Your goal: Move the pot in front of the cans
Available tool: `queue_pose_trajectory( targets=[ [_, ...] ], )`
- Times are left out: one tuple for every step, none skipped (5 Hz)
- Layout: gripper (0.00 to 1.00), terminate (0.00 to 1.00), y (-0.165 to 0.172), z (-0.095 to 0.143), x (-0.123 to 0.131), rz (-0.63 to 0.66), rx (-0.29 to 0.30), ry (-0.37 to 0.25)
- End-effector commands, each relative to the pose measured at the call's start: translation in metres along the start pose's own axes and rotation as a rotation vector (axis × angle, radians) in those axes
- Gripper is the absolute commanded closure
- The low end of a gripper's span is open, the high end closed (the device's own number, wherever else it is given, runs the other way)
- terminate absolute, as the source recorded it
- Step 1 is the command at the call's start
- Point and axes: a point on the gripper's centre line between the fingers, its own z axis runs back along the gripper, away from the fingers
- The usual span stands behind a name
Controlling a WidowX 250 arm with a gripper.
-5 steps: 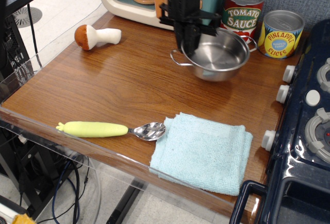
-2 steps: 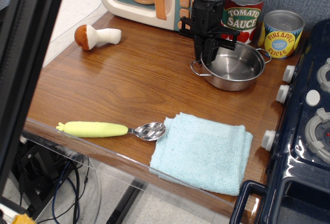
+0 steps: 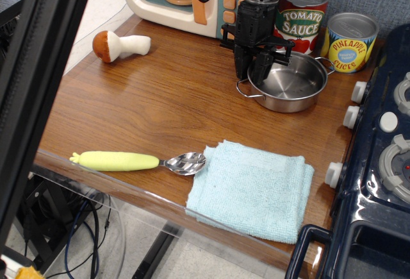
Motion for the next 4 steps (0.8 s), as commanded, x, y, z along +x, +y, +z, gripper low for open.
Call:
queue_pose_trajectory(
  targets=[
    [0.0, 0.0, -0.006, 0.042, 0.012, -0.026, 0.008, 0.086],
    [0.0, 0.0, -0.006, 0.071, 0.017, -0.049, -0.044, 0.147],
    [0.0, 0.0, -0.006, 0.1, 0.036, -0.033, -0.098, 0.193],
    [0.0, 0.0, -0.006, 0.1, 0.036, -0.033, -0.098, 0.193]
  ],
)
